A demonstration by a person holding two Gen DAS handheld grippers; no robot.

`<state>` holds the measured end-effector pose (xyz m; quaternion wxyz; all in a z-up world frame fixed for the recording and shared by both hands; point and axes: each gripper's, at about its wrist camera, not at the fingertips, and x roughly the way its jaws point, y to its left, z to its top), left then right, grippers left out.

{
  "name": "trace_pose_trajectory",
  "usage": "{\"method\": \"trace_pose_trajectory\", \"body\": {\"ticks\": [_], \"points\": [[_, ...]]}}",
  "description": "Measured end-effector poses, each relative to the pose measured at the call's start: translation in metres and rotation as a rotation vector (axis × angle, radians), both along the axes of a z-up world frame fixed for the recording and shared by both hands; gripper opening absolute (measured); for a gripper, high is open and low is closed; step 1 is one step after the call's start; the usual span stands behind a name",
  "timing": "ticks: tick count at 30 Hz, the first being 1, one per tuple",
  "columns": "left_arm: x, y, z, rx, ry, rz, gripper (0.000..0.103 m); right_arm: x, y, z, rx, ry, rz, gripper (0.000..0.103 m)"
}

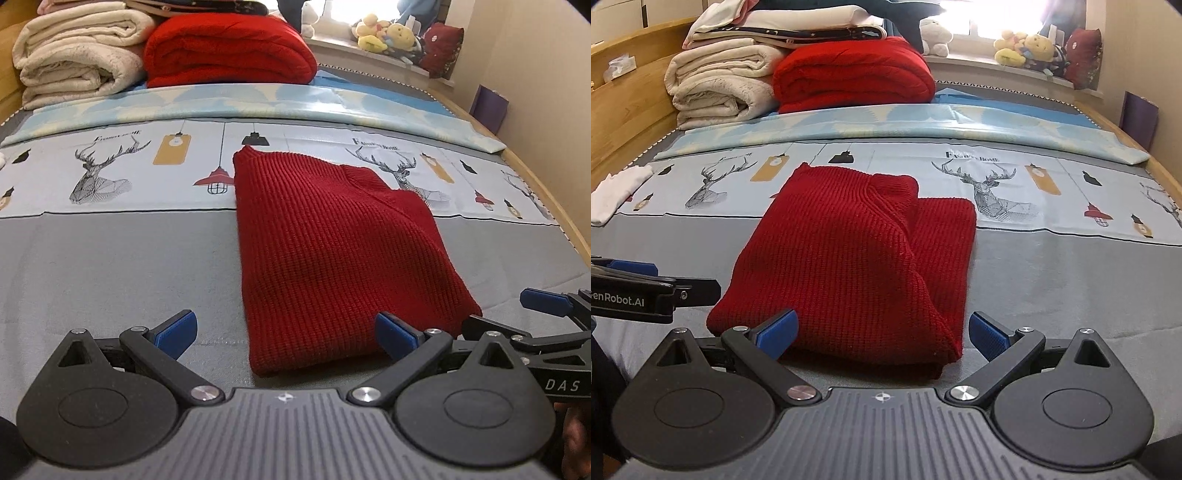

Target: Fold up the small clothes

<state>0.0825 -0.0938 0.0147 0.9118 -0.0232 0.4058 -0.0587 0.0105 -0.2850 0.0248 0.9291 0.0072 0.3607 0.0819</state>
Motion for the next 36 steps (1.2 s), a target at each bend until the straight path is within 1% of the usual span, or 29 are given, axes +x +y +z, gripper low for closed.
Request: {"method": "trace_pose_trajectory", "body": {"ticks": [12, 36], "points": [[0.0017, -0.0051, -0.0012, 0.002, -0.003, -0.018, 0.102, -0.0014, 0.0015, -0.0001, -0.010, -0.004, 0.028, 0.099], [0.0028, -0.0077, -0.0027, 0.002, 0.001, -0.045, 0.102, -0.0008, 0.0068, 0.0009, -0.027, -0.009, 0.043, 0.099]]}}
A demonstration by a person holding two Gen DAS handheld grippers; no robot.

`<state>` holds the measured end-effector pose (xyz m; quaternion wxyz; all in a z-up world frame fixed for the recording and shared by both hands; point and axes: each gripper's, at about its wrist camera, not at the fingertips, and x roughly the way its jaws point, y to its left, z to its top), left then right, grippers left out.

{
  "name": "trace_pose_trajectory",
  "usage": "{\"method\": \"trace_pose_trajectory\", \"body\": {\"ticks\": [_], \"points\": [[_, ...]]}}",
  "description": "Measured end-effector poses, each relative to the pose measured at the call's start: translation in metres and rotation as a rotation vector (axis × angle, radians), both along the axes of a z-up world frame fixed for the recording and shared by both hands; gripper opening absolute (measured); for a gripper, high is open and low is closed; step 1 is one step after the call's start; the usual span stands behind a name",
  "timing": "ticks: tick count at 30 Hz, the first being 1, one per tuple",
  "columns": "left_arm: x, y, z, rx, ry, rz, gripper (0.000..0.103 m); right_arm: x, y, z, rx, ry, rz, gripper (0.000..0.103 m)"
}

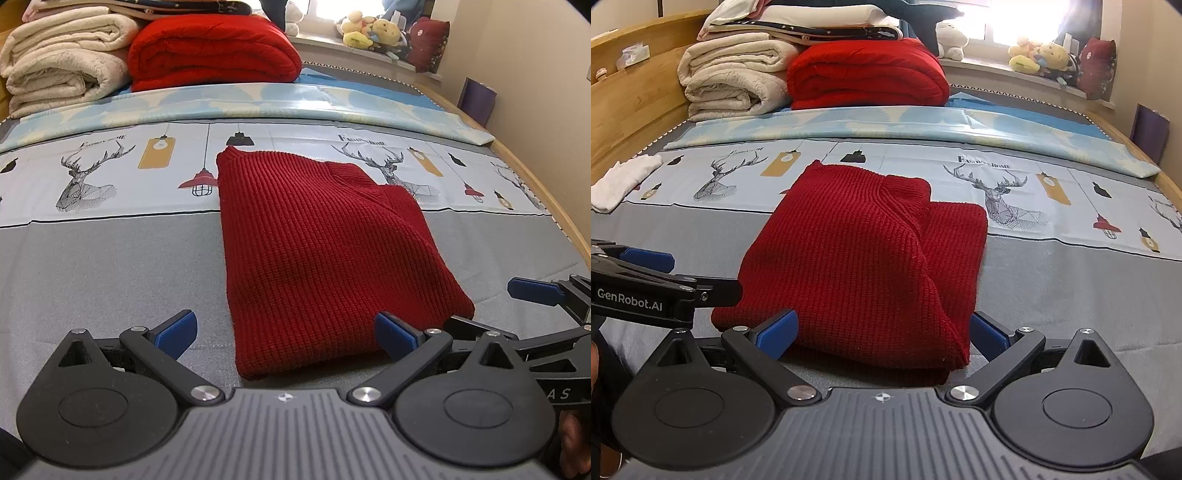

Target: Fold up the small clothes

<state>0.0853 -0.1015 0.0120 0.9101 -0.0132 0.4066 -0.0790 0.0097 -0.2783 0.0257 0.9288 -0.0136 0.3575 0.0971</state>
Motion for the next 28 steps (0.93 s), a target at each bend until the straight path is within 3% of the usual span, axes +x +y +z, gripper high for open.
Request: {"method": "trace_pose_trajectory", "body": {"ticks": [28], "points": [[-0.0003, -0.0002, 0.0009, -0.010, -0.016, -0.002, 0.102, 0.0016, 0.0022, -0.0007, -0.009, -0.008, 0.004, 0.099]]}}
